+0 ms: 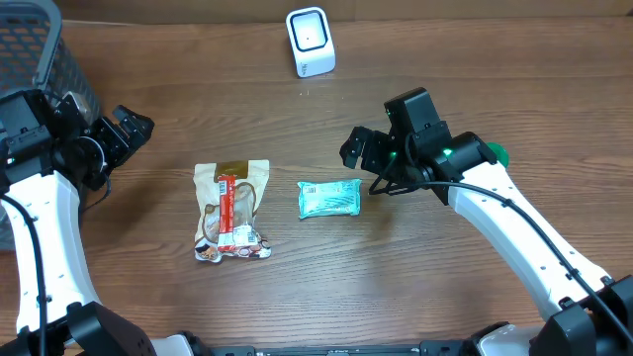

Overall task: Scan the item barcode
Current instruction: 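Move the right gripper over the mint-green packet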

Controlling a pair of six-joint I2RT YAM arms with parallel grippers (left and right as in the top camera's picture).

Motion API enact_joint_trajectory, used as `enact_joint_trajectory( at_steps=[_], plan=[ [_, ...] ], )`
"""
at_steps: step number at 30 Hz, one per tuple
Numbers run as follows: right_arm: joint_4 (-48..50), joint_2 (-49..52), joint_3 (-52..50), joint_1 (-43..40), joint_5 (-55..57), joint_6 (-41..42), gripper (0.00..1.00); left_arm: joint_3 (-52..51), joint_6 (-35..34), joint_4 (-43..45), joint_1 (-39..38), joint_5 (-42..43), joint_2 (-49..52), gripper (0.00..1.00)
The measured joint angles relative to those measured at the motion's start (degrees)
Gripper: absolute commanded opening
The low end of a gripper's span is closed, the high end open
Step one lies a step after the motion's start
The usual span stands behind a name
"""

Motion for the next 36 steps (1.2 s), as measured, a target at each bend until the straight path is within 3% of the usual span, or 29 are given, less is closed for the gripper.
enact_joint_trajectory(
  at_steps=[26,29,33,36],
  plan=[
    [1.81,0.02,-0.5,0.0,5.44,-0.02,1.0,0.0,0.02,0.0,0.0,0.0,0.0,0.99],
    [2.56,0.11,-1.27,0.0,5.46,-1.07,0.9,0.0,0.0,0.0,0.0,0.0,0.0,1.0],
    [2.58,0.44,-1.53,0.0,5.42,-2.19,0.67,0.0,0.0,0.0,0.0,0.0,0.0,1.0],
    [2.58,0.76,-1.57,0.0,5.46,-2.89,0.65,0.0,0.0,-0.02,0.0,0.0,0.0,0.99]
  ],
)
